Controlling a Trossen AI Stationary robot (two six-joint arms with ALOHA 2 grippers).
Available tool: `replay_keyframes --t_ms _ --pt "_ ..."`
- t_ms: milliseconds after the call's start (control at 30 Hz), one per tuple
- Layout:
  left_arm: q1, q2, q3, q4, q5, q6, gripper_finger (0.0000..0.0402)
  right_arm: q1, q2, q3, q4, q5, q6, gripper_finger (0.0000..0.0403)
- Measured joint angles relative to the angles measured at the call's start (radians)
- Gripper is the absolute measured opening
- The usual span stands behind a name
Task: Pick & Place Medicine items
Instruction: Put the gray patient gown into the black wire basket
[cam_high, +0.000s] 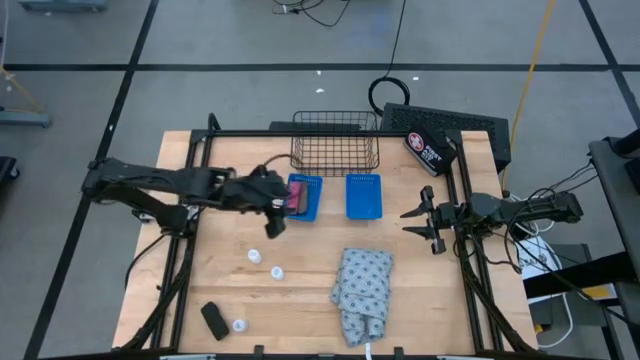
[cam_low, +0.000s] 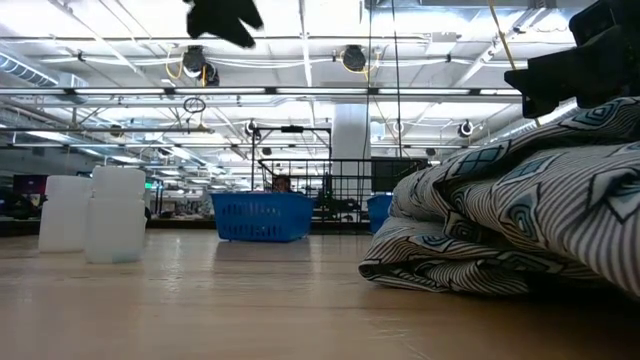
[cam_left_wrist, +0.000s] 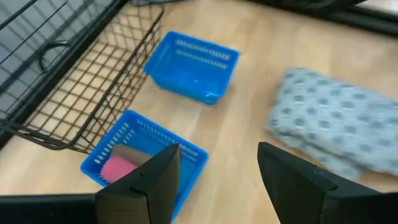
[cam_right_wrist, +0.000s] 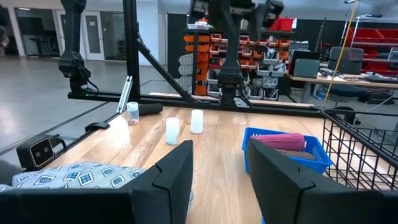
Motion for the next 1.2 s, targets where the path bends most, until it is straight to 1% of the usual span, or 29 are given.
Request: replay_keyframes --t_ms 167,300,367,467,600,667,800,900,1067,1200 --pt "-0.007 -0.084 0.000 0.003 0.009 0.015 0.0223 0.000 0.000 0.000 0.001 0.000 0.000 0.0139" --pt "-0.008 -0.114 0.000 0.003 0.015 0.003 0.0223 0.000 0.000 0.000 0.001 0.000 0.000 0.0139" --pt "-0.013 -0.126 0.000 0.021 0.042 0.060 0.0223 0.000 0.000 0.000 0.001 0.000 0.000 0.0139" --pt "-0.022 -0.166 -0.021 0.092 0.139 0.193 0.0223 0.000 0.000 0.000 0.001 0.000 0.000 0.0139" --pt "-0.022 -0.265 -0.157 0.283 0.353 0.370 0.0223 0.000 0.000 0.000 0.002 0.000 0.000 0.0139" --pt "-0.004 -0.324 -0.249 0.350 0.404 0.417 0.0223 0.000 0.000 0.000 0.002 0.000 0.000 0.0139" --pt "0.066 -0.474 -0.434 0.484 0.372 0.422 0.0223 0.000 0.000 0.000 0.001 0.000 0.000 0.0139" --pt "0.132 -0.582 -0.554 0.554 0.346 0.393 0.0223 0.000 0.000 0.000 0.002 0.000 0.000 0.0139" --pt "0.221 -0.745 -0.701 0.642 0.349 0.377 0.0223 0.000 0.000 0.000 0.001 0.000 0.000 0.0139" --pt "0.250 -0.826 -0.814 0.712 0.295 0.377 0.0223 0.000 0.000 0.000 0.001 0.000 0.000 0.0139"
